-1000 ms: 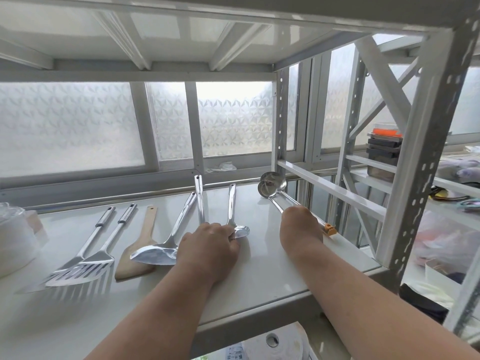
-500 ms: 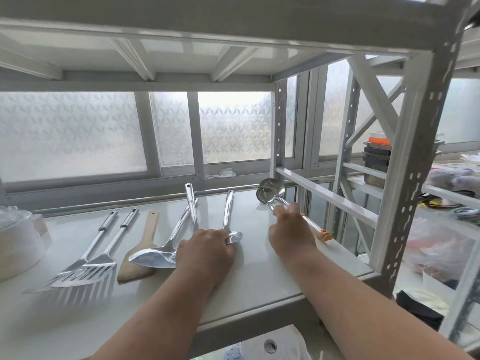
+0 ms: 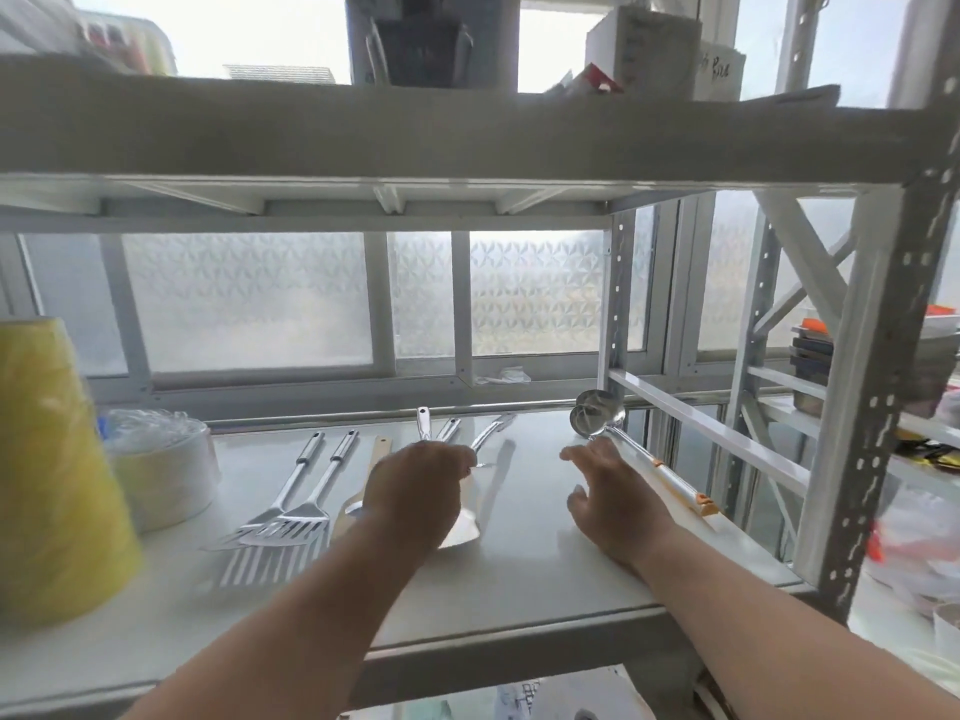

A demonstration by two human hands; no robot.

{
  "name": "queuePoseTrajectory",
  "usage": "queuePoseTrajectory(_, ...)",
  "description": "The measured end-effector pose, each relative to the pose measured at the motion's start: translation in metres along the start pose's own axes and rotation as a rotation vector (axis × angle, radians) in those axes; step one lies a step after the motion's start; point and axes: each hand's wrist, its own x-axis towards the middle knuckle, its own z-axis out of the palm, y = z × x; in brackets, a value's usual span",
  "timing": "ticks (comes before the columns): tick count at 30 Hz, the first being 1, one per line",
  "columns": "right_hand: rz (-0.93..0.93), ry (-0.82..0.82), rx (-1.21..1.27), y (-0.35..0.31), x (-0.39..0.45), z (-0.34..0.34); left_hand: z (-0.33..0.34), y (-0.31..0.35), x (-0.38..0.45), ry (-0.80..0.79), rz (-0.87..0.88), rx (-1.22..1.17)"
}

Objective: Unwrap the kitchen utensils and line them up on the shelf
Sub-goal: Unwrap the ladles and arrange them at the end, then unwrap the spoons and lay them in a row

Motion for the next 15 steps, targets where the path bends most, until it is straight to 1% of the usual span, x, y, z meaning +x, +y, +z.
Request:
queuePoseTrajectory(2, -0.049, 0.023, 0.001, -0.003, -0.002, -0.005, -0.019, -0.017, -0.002, 0.098, 0.061, -0.203)
queuePoseTrajectory(4, -0.085, 0.048, -0.008, -0.005, -0.001, -0.012, -0.042, -0.033, -0.006, 0.122, 0.059, -0.445)
queuePoseTrajectory(7, -0.103, 0.088, -0.026, -0.008, 0.005, -0.026, -0.071, -0.051, -0.017, 0.104, -0.081, -0.756)
queuePoseTrajectory(8, -0.11, 0.091, -0.046, -0.007, 0.008, -0.03, -0.077, -0.054, -0.02, 0.101, -0.115, -0.818)
queuePoseTrajectory(12, -0.131, 0.053, -0.167, -0.006, 0.019, -0.045, -0.086, -0.057, -0.027, 0.158, -0.145, -0.88)
queuePoseTrajectory(15, -0.147, 0.131, -0.204, -0.008, 0.02, -0.057, -0.086, -0.058, -0.026, 0.147, -0.144, -0.89)
